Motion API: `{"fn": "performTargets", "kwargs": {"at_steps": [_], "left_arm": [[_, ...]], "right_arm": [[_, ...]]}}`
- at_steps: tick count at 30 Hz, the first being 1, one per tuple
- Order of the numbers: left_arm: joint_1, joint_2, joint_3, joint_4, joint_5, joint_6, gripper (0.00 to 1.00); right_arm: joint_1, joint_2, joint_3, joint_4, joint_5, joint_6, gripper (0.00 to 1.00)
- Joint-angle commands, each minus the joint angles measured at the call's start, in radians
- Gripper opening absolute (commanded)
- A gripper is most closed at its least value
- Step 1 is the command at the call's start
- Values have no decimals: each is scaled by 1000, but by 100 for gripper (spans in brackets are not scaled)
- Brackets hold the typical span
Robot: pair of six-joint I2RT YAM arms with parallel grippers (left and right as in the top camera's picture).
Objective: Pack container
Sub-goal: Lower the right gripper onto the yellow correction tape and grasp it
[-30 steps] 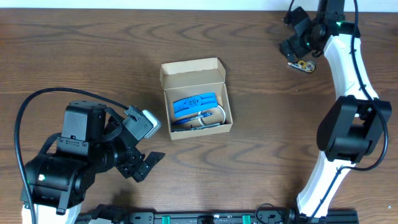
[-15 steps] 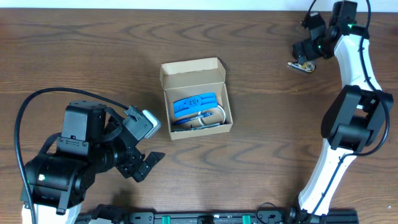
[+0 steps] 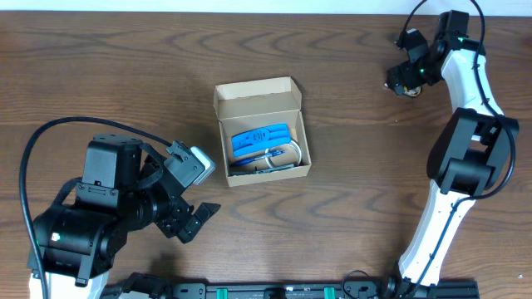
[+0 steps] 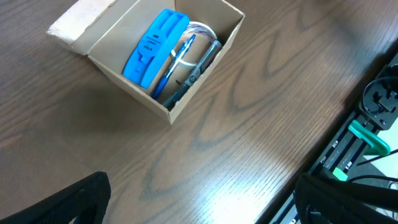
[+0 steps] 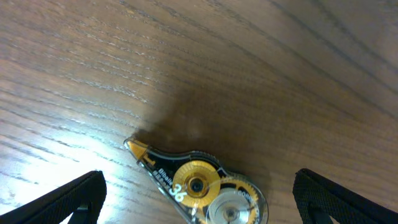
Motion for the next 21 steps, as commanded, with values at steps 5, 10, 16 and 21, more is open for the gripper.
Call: {"fn": "performTargets", "kwargs": {"at_steps": [5,10,16,21], "left_arm": [[6,-2,27,-3,15,17,95],[6,-2,27,-2,15,17,95],[6,-2,27,-2,15,17,95],[6,-2,27,-2,15,17,95]], "right_arm": [[-8,52,23,3,-13,-53,99],[-8,54,22,2,-13,-81,99],[-8,54,22,-11,-13,-88,99],[-8,54,22,-42,1,-88,92]]}}
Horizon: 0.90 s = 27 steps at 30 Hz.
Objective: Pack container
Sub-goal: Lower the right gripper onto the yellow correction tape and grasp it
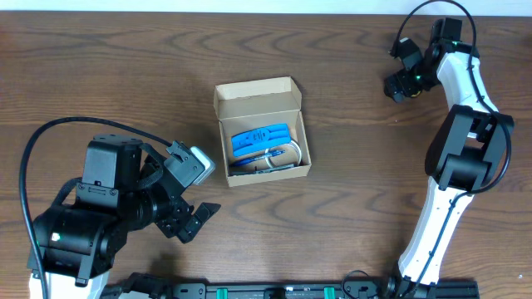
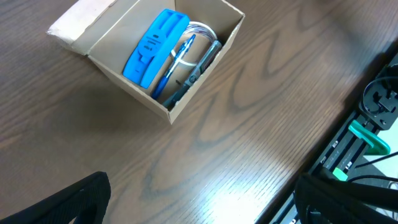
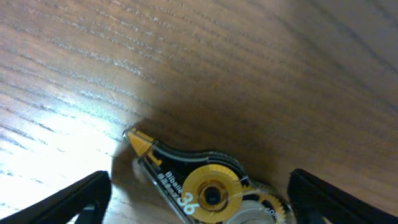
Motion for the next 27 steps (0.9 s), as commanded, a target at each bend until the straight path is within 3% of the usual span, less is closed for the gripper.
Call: {"fn": "performTargets", "kwargs": {"at_steps": [1,6,13,27], "left_arm": [[6,-2,27,-3,15,17,95],[6,-2,27,-2,15,17,95],[6,-2,27,-3,15,17,95],[6,-2,27,-3,15,17,95]], "right_arm": [[-8,7,20,-18,5,-10,92],[-8,7,20,-42,38,-9,89],[-8,7,20,-62,82,37,71],[-8,7,20,-61,82,89,49]]}}
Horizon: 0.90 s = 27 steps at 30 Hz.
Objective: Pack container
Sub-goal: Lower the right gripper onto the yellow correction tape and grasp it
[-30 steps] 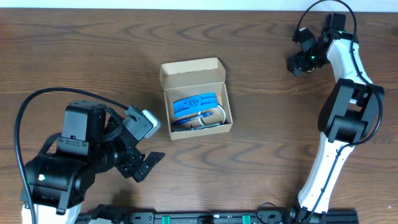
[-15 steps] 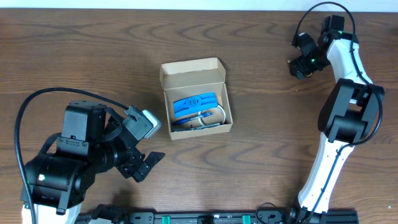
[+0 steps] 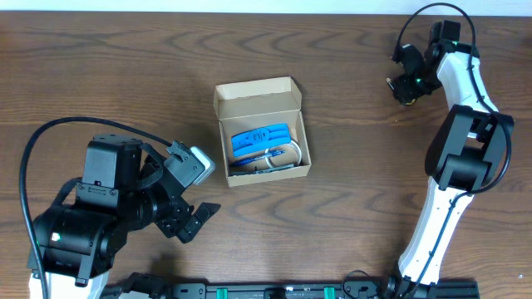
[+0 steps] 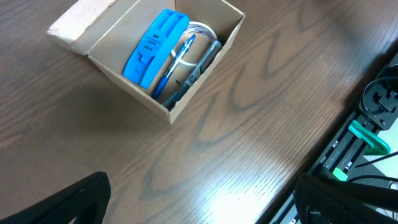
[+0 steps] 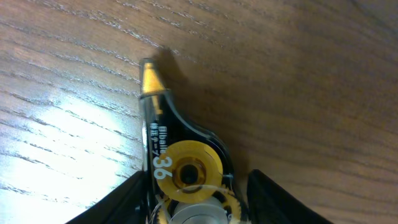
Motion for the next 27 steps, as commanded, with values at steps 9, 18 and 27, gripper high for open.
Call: {"fn": "performTargets", "kwargs": {"at_steps": [9,18,27], "left_arm": [[6,-2,27,-3,15,17,95],[6,-2,27,-2,15,17,95],[6,-2,27,-2,15,17,95]], "right_arm": [[-6,7,20,-3,6,30,42],[-2,7,20,-5,6,42,33],[-2,7,20,-12,6,79,26]]}}
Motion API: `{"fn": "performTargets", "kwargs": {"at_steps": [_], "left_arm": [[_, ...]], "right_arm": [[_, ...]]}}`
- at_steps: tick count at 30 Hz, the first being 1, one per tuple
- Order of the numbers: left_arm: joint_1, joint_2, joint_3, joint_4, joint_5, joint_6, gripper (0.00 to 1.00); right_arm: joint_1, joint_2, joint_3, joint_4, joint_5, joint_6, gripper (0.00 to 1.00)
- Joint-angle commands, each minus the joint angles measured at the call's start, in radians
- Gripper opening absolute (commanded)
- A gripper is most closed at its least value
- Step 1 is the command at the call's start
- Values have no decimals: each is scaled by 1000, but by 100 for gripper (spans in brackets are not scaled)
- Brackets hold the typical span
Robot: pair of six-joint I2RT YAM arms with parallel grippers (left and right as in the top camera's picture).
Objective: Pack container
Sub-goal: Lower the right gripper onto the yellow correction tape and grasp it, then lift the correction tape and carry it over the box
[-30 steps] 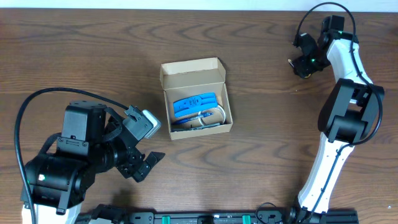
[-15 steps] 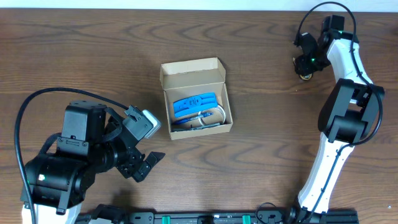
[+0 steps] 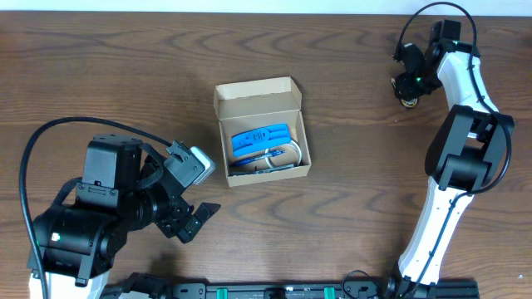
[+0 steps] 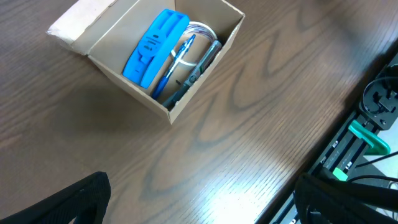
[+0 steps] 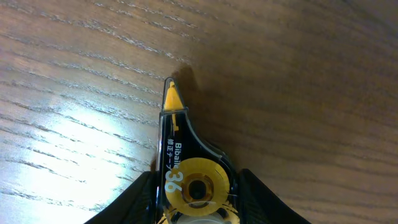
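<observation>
A black and yellow correction tape marked "36" lies at the table's far right, its yellow tip pointing away from my right wrist. My right gripper is shut on its round body, one finger pressed against each side. In the overhead view that gripper covers most of the tape. An open cardboard box near the middle holds a blue case, pens and a coiled white cable. My left gripper hangs open at the near left, well away from the box.
The box's lid flap lies folded back on its far side. A rail with black and green clamps runs along the table's near edge. Bare wood lies between the box and the tape.
My right gripper's fingers have drawn in from just outside the correction tape to pressing on both its sides. The tape sits slightly lower in the wrist view. The left arm has not moved.
My right gripper stood wide open above the correction tape, which lay slanted across the view. It then came lower over the tape. Then its fingers flanked the tape, which pointed straight ahead, and now they are shut on it. The left arm and box stayed still.
</observation>
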Motion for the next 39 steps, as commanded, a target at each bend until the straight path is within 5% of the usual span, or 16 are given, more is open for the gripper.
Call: {"fn": "performTargets", "kwargs": {"at_steps": [1,19,39], "left_arm": [[6,-2,27,-3,15,17,95],[6,-2,27,-2,15,17,95],[6,-2,27,-3,15,17,95]], "right_arm": [[-2,7,15,-7,5,42,25],[9,6,89,-66,5,121,17],[246,6,569,-518,-190,151,10]]}}
